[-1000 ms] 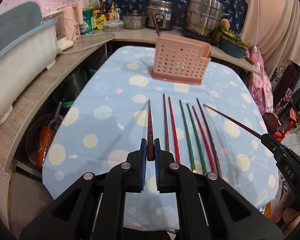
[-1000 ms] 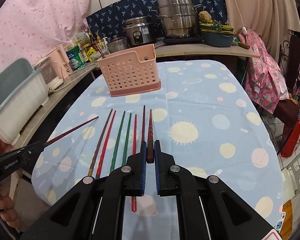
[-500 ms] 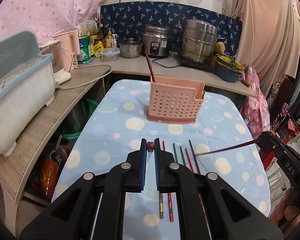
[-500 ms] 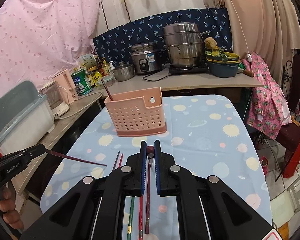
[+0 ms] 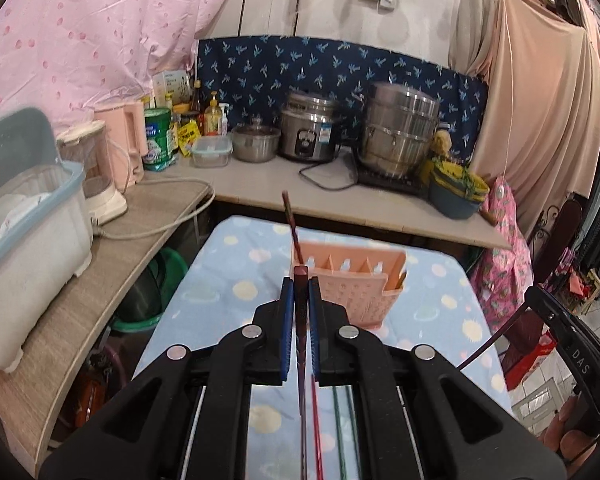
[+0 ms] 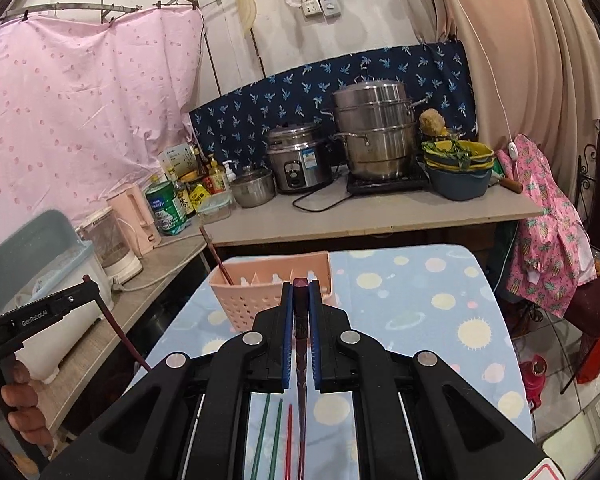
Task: Organize utensils
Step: 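Lift both chopsticks and carry them above the pink basket with both tools, then open both tools to drop the chopsticks into the pink basket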
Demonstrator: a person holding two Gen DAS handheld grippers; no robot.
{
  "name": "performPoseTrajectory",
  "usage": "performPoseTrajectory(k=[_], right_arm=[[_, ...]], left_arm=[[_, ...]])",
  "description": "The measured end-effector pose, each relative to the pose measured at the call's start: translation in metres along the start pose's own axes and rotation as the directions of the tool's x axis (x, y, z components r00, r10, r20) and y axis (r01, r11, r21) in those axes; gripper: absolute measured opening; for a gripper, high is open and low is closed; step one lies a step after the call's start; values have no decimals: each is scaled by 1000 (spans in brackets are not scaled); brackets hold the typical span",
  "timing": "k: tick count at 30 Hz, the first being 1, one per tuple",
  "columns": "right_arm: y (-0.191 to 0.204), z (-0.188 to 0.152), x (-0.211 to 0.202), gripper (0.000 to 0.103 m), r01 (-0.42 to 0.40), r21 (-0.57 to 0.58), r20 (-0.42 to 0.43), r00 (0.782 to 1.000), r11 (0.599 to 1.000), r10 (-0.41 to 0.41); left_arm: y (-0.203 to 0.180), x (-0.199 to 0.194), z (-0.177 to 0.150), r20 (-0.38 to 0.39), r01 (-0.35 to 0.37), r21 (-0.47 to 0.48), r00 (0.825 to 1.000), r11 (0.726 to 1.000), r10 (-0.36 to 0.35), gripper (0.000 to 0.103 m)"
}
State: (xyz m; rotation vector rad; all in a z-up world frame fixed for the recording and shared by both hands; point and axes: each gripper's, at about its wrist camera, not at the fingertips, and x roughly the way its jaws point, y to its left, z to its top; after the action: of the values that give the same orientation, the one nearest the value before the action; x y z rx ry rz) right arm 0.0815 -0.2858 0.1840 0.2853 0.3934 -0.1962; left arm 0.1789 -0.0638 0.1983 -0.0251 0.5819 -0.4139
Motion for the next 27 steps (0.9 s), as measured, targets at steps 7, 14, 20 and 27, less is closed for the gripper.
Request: performPoseTrajectory(k=[7, 14, 20, 27], right_arm=[[15, 70, 13, 7, -6, -27, 142, 990, 1000, 10], [27, 114, 46, 7, -41, -15, 231, 972, 999, 43], [25, 110, 96, 7, -65, 15, 167, 984, 998, 61], [11, 72, 148, 7, -66, 56, 31, 997, 996, 64]], left_arm=[[-9, 1, 67, 122, 1, -19, 993, 1000, 1, 7], [-17, 23, 113, 215, -7, -42, 977, 999, 16, 7], [-13, 72, 107, 160, -29, -46, 986, 999, 36, 7], [-7, 122, 73, 50, -47, -33, 998, 998, 48, 7]])
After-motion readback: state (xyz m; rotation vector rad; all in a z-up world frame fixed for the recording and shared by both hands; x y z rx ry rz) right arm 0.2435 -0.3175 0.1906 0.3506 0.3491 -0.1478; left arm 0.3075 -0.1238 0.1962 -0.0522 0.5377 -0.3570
